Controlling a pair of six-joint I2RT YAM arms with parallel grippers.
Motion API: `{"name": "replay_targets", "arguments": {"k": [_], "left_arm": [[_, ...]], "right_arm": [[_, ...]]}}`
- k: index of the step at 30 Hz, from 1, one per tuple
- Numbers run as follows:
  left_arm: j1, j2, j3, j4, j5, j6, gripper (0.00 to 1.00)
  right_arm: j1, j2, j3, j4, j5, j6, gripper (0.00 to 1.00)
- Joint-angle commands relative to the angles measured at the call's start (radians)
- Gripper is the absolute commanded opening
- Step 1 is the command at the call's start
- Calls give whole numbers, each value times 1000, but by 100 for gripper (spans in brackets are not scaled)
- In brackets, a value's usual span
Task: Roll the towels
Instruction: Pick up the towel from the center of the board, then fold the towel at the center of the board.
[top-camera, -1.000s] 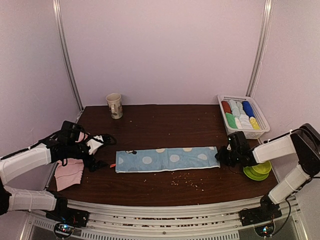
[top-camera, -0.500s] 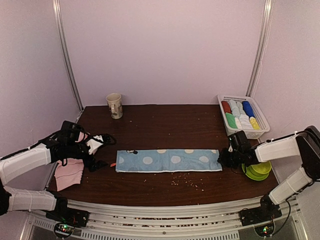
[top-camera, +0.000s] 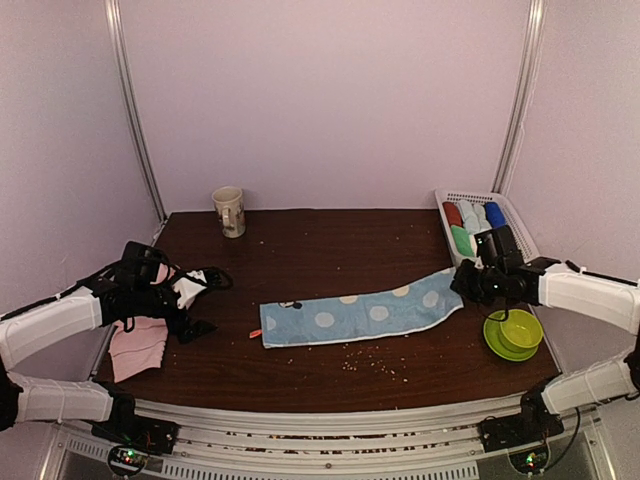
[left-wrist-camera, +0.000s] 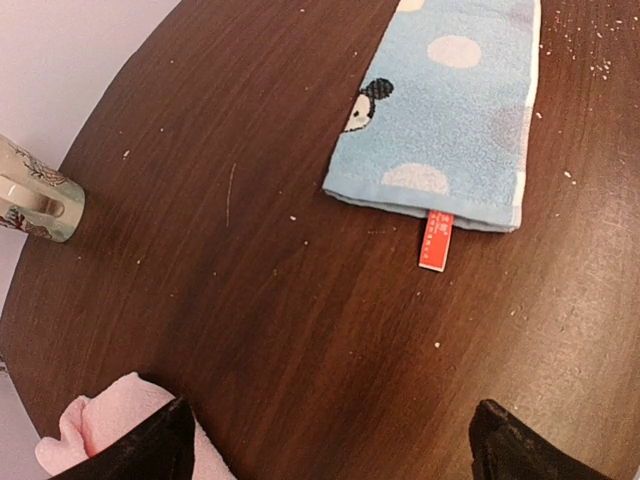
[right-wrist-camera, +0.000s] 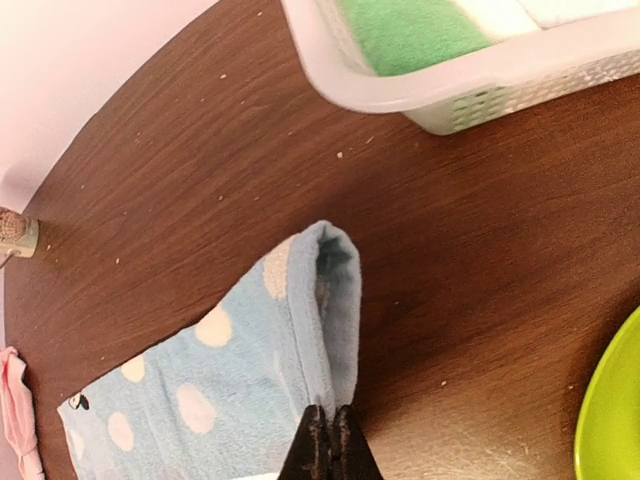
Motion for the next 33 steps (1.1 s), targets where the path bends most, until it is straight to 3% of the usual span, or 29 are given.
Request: {"name": "replay_targets", "arguments": {"k": [1,8,13,23,33], "left_arm": [[5,-4,-10,38,-7,-12,98],[4,5,-11,42,-14,-14,98],[5,12,-12,48,-24,-17,98],[11,17,-14,54,-34,-21,98],[14,18,-14,56,-33,-23,98]], "right_arm": [[117,24,30,-15,19,41,0],[361,206,195,50,51,91,0],[458,366,358,45,72,95,0],[575,648,650,26,50,89,0],[624,773,813,6,39,92,0]]}}
